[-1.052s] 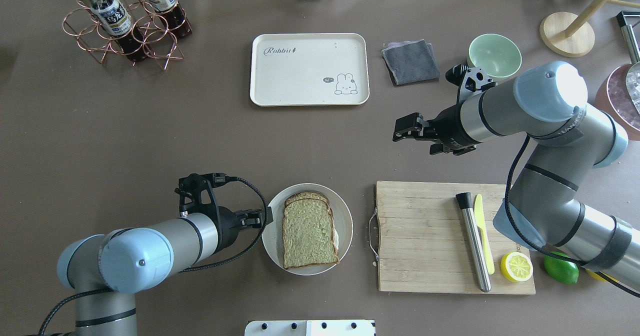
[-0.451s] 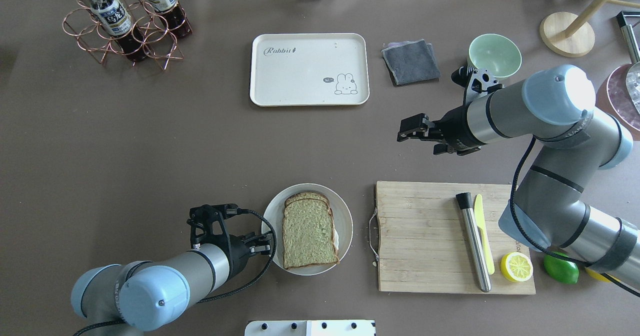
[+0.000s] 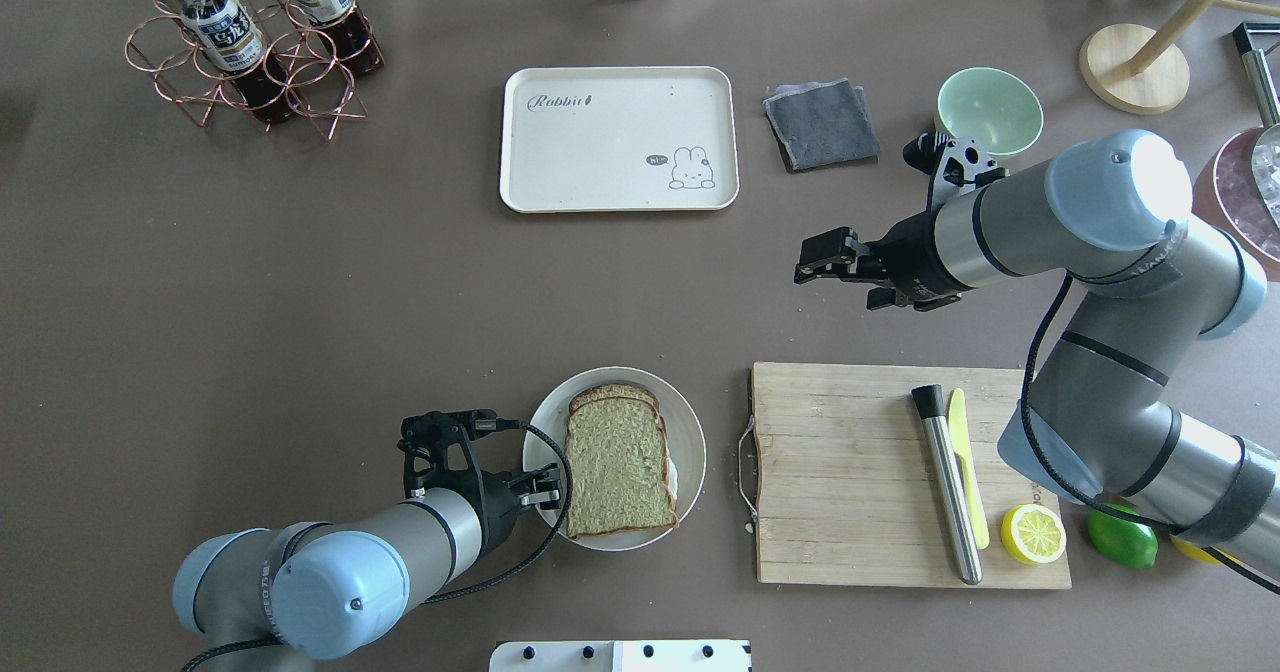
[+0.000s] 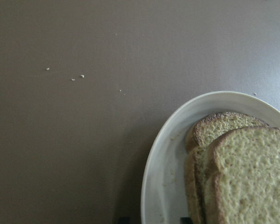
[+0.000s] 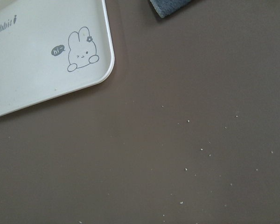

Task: Make sandwich and place on tray
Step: 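Grasp the rim of the white plate with the left gripper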

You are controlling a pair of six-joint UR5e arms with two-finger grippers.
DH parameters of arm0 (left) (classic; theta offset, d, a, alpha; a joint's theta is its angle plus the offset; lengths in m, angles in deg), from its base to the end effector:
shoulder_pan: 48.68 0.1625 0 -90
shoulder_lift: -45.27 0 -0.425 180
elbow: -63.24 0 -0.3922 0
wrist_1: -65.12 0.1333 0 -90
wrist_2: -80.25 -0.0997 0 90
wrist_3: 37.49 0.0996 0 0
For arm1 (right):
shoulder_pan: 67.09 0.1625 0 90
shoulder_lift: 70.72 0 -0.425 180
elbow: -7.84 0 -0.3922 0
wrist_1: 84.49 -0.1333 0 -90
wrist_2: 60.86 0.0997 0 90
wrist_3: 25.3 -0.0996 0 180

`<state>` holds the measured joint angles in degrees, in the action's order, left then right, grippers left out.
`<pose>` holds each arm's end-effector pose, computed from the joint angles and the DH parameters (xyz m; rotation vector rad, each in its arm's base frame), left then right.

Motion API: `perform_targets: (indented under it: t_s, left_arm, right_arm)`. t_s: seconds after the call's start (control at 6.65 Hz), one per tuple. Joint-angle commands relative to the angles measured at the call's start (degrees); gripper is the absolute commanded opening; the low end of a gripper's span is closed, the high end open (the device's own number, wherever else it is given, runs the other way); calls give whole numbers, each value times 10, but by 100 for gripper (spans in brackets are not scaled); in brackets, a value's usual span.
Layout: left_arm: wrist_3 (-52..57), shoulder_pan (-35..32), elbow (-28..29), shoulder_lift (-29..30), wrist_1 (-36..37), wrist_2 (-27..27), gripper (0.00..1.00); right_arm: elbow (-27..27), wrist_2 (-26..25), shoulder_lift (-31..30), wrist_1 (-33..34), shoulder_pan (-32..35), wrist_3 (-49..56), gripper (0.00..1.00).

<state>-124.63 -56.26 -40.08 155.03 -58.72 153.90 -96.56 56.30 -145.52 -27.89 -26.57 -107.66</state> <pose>0.5728 -0.2390 0.2942 0.3570 1.1335 -0.2390 -0.3813 -0.4414 0.3303 0.0519 -1.1573 0.2480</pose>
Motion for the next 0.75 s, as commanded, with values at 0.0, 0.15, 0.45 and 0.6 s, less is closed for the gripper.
perform_targets:
  t_s: [0.0, 0.15, 0.45, 0.6]
  left_arm:
    - [0, -2, 2, 1, -1, 1, 4]
    - [2, -8, -1, 0, -1, 5, 0]
    - [4, -11, -11, 0, 2, 7, 0]
    - [4, -12, -23, 0, 16, 7, 0]
  right_arm:
    - [2, 0, -1, 0, 0, 0, 99]
    - [2, 0, -1, 0, 0, 0, 99]
    - [1, 0, -1, 0, 0, -1, 99]
    - [1, 0, -1, 0, 0, -1, 99]
